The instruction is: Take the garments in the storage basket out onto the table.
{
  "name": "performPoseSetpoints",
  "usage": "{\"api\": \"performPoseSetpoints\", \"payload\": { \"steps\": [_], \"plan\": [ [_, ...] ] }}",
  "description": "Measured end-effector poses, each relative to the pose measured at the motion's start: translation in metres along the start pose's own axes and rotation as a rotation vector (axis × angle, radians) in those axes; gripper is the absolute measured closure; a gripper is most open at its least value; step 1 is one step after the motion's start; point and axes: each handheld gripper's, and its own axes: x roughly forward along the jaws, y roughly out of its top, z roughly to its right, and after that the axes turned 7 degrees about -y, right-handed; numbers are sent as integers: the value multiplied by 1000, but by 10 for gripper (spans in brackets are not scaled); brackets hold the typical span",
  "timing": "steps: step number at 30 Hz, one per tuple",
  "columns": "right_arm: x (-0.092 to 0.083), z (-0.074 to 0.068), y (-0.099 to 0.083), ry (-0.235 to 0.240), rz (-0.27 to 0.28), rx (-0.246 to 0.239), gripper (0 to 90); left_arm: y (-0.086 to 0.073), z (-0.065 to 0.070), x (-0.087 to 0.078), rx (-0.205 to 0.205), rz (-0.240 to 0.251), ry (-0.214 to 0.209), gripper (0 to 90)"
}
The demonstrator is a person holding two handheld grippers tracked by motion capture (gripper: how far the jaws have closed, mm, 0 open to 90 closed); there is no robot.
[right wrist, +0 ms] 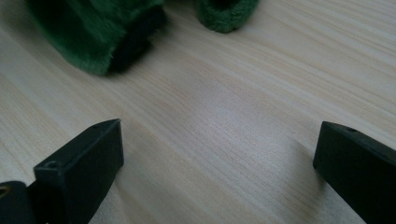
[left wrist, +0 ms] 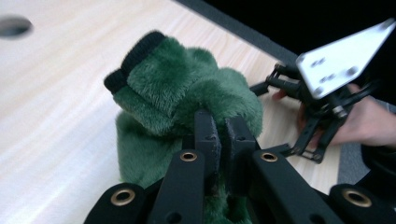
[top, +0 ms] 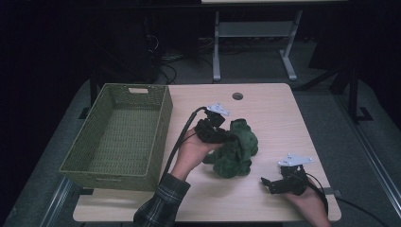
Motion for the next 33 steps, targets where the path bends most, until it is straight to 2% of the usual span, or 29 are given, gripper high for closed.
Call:
{"api": "performPoseSetpoints", "payload": {
  "steps": [3,6,11,14,20,23,26,29,33],
  "plan": [
    [0,0,0,1,0,-2,12,-12,-11,14,-6,-21,-7,859],
    [0,0,0,1,-1,-2,12,-23,-21,24,-29,-30,-7,859],
    [0,0,0,1,-1,-3,12,-38,-32,40,-52,-47,-4,858],
    [0,0,0,1,-1,-4,12,-45,-35,51,-19,-75,5,854],
    [0,0,0,1,-1,-4,12,-53,-40,68,-6,-125,22,847],
    [0,0,0,2,-1,-4,13,-52,-39,68,0,-118,12,796],
    [-1,0,-1,3,0,-4,13,-48,-33,61,21,-108,18,637],
    [-1,0,0,3,0,-4,12,-45,-24,50,58,-106,26,542],
    [-1,0,0,3,0,-5,12,-46,-13,35,72,-88,3,512]
  ]
}}
